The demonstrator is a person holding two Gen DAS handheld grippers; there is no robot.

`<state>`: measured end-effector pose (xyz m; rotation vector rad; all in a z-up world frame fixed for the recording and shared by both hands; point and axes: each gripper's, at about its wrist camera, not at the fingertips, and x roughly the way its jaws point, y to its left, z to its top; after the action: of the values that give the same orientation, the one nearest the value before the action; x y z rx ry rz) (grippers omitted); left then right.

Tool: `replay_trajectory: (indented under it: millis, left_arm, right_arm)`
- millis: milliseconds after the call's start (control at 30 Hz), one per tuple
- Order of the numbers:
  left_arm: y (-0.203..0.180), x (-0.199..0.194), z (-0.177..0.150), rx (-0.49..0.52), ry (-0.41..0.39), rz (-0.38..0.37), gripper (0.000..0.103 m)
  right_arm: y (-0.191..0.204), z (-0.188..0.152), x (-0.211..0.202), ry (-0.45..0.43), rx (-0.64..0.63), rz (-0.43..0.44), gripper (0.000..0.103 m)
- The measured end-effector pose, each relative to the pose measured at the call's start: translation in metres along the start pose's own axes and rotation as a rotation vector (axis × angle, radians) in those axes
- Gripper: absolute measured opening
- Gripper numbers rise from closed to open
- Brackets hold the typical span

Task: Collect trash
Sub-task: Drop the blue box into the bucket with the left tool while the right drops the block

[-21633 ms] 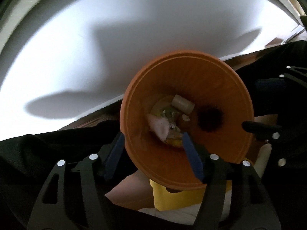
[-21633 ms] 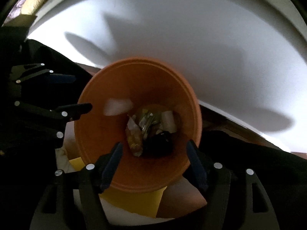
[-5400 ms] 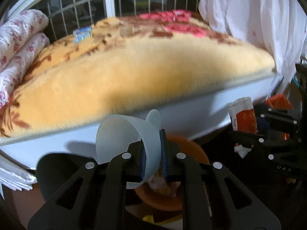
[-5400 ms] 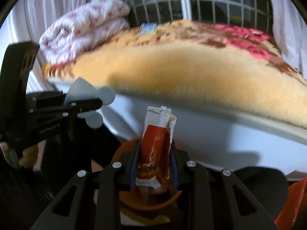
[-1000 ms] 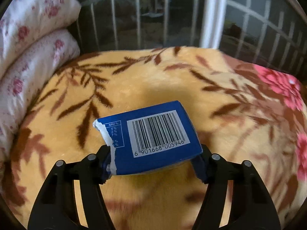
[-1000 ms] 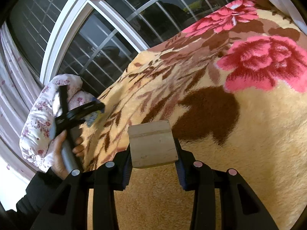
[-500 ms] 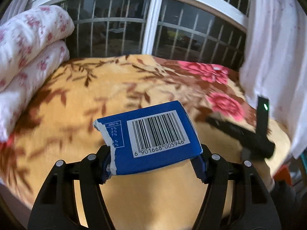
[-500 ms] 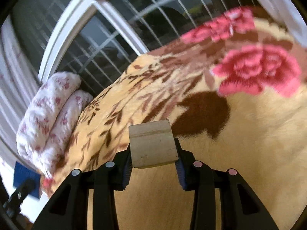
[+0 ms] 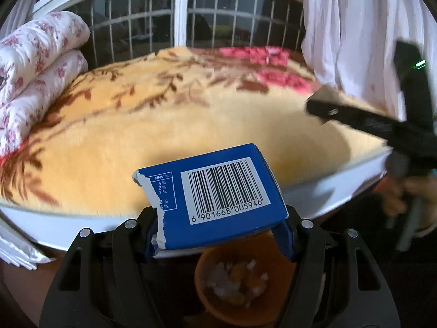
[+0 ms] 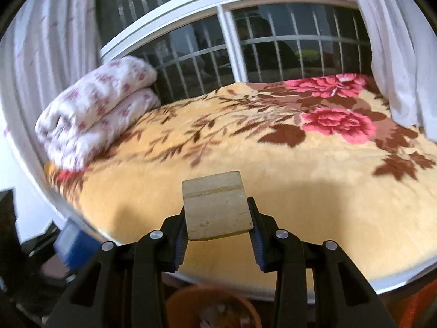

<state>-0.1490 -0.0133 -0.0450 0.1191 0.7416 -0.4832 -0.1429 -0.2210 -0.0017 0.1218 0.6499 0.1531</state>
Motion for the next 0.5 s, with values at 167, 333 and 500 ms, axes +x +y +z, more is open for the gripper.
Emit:
replay_trajectory:
  millis: [167,333,500]
  left_arm:
    - [-0.010,0.015,-0.036,0.048,0.102,0.001,0.064]
    - [-0.016,0.031,-0.059,0.044,0.199,-0.023,0.064]
    - [-0.018,0.056,-0.071,0.050,0.300,-0.022,0.064]
  right_arm:
    - [0.019,-0.049,-0.027,0.090,-0.045,0.034,0.038]
    - [0.024,-0.099,-0.024,0.228,-0.066,0.003,0.036]
    - [0.013,-0.129,0.005,0.364,-0.012,0.023,0.027]
